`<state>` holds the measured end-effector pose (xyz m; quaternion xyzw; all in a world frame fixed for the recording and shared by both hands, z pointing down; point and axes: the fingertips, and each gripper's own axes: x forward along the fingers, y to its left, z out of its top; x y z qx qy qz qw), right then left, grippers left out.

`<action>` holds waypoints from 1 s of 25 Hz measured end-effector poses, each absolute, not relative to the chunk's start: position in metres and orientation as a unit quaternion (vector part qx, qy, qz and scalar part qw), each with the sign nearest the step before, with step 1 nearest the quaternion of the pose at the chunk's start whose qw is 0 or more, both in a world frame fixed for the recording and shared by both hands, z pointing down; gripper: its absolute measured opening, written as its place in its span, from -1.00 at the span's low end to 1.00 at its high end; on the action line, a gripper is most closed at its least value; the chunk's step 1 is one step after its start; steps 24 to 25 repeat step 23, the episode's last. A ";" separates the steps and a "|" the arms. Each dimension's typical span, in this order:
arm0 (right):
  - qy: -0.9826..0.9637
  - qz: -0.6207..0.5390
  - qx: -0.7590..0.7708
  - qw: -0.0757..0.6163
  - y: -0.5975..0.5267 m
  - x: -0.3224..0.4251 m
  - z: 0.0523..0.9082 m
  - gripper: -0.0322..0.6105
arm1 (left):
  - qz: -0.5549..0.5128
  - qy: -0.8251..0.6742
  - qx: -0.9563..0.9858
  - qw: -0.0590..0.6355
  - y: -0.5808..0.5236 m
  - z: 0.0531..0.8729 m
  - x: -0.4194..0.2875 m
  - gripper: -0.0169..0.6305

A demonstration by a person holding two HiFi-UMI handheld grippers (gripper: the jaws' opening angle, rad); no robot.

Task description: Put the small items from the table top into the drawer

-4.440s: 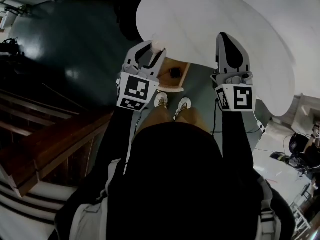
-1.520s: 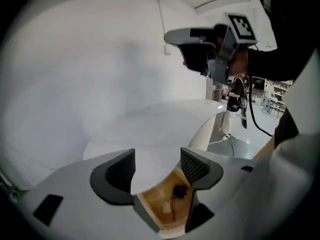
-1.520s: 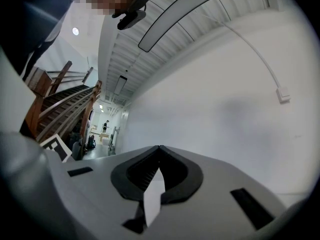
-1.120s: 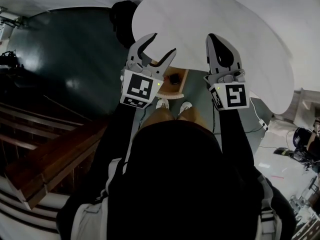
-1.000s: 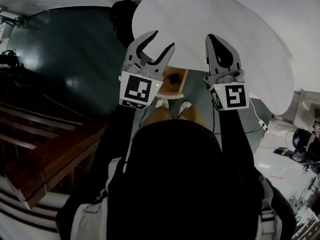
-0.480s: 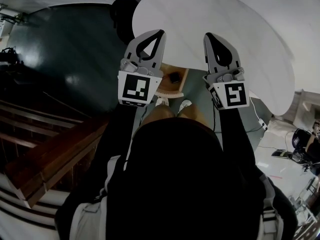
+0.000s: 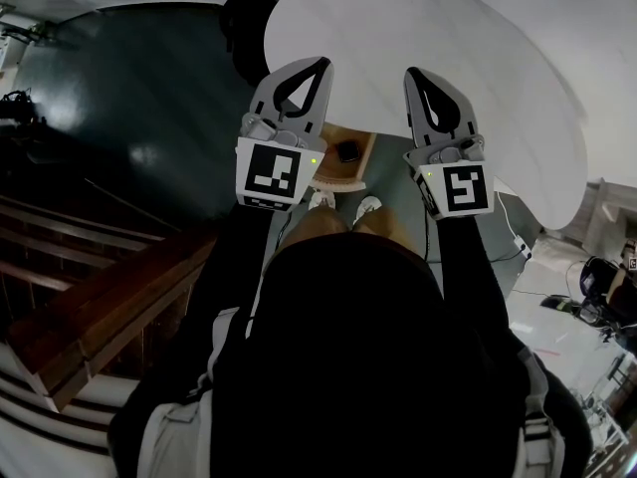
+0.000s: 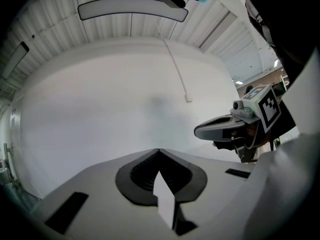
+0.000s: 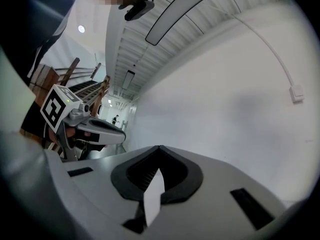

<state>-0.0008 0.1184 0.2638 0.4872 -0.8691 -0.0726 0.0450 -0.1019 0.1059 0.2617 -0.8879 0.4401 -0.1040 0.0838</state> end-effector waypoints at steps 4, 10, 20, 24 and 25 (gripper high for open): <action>-0.867 -0.071 0.492 0.049 0.119 0.001 0.264 -0.82 | -0.102 0.440 -0.888 0.084 0.107 0.261 -0.101 -0.91; -0.866 -0.075 0.492 0.047 0.119 0.002 0.265 -0.82 | -0.101 0.441 -0.888 0.081 0.106 0.262 -0.102 -0.91; -0.863 -0.074 0.497 0.042 0.121 0.004 0.263 -0.82 | -0.099 0.444 -0.887 0.077 0.107 0.264 -0.104 -0.91; -0.863 -0.073 0.499 0.042 0.123 0.003 0.263 -0.82 | -0.098 0.444 -0.887 0.077 0.109 0.262 -0.105 -0.91; -0.863 -0.073 0.499 0.042 0.123 0.003 0.263 -0.82 | -0.098 0.444 -0.887 0.077 0.109 0.262 -0.105 -0.91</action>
